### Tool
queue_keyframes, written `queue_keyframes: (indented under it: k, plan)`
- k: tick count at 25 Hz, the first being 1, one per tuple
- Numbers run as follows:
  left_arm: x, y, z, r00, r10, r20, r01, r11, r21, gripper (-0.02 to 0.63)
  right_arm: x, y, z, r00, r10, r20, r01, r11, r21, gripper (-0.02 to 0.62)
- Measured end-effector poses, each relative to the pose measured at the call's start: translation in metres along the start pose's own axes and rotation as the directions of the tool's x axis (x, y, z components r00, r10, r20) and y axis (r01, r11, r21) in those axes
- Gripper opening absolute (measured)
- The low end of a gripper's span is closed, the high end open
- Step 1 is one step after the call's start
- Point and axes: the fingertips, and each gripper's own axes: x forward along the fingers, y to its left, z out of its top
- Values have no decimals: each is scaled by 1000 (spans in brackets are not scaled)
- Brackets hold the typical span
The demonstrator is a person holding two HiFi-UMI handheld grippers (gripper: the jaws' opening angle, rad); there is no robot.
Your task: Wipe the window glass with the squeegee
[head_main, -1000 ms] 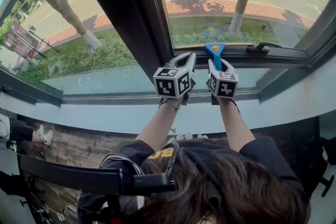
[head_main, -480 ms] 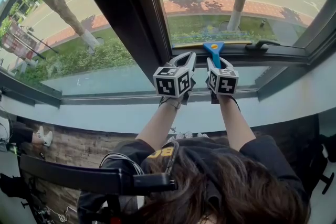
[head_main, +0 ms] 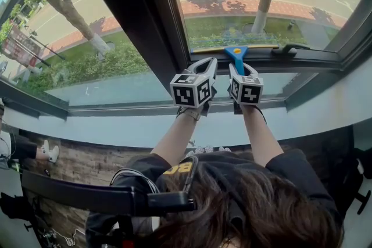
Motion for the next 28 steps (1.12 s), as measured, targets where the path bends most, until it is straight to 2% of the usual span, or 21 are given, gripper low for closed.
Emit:
queue_keyframes:
  k: [28]
  plan:
    - [-2, -4, -4, 1000, -11, -16, 11, 1000, -5, 2, -1, 1, 1, 1000, -8, 2, 8, 1000, -12, 130]
